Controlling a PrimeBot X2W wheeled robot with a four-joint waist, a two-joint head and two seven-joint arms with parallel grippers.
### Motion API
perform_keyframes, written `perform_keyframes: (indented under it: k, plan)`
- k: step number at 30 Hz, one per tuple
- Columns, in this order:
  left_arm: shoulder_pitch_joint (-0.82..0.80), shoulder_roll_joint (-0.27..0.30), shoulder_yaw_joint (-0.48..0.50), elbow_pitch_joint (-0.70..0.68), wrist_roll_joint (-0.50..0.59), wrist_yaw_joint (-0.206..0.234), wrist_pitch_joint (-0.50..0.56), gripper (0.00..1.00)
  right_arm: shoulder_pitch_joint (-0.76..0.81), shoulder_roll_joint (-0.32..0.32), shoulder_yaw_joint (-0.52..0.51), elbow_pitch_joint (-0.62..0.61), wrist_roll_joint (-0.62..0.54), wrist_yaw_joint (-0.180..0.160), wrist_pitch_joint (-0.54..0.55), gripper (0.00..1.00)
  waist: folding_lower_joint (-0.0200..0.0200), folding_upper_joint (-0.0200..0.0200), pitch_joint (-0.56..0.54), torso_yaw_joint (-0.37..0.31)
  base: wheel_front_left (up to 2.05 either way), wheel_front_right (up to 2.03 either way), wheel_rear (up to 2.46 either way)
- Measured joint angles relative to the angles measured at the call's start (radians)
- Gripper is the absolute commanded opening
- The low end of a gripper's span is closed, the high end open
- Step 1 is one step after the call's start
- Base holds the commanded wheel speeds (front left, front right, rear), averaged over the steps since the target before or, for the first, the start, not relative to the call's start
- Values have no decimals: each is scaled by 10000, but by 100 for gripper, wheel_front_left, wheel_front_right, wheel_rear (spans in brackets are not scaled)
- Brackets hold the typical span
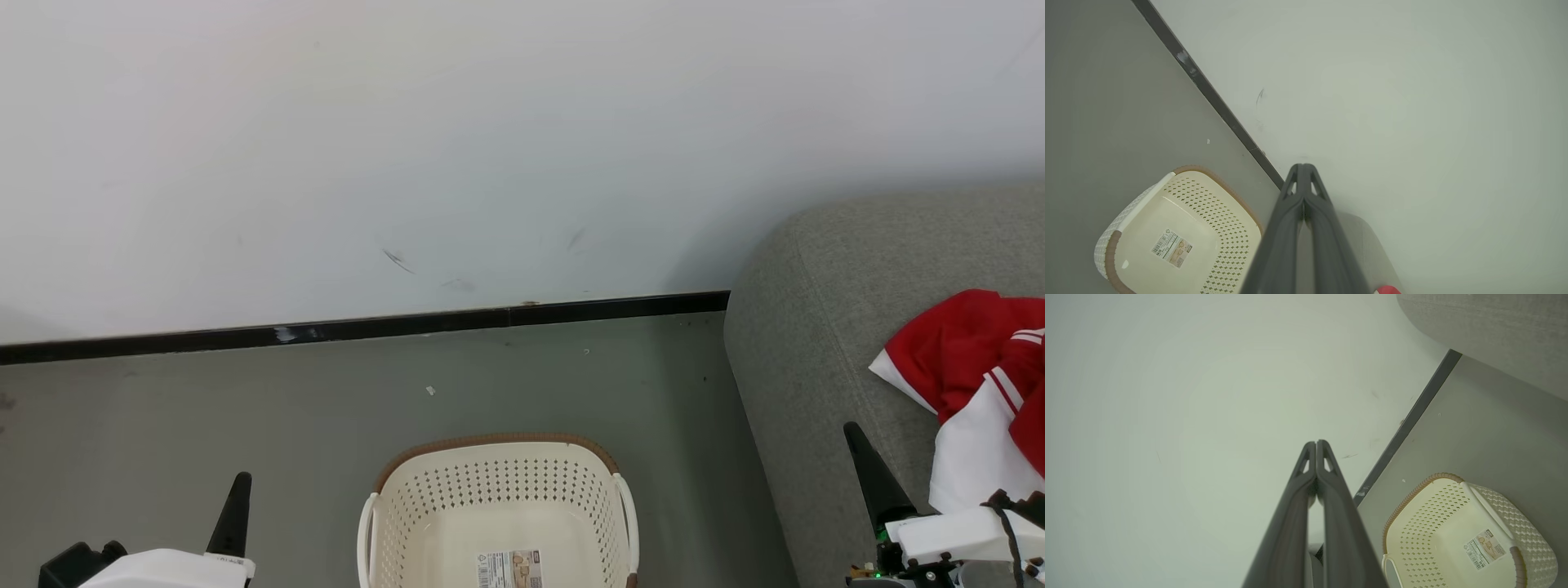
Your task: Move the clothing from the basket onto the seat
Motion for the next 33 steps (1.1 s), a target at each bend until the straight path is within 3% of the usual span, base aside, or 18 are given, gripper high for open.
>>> perform_keyframes:
  k: [24, 33]
  plan:
    - [-230, -439, 959, 15, -2499, -909, 788, 0, -423, -282, -155, 341, 3856, -2, 543, 0, -2, 0, 54, -1, 0, 0, 0]
    - [-235, -445, 1012, 31, -2535, -961, 811, 0, -432, -299, -163, 403, 3937, -2, 569, 0, -2, 0, 54, -2, 0, 0, 0]
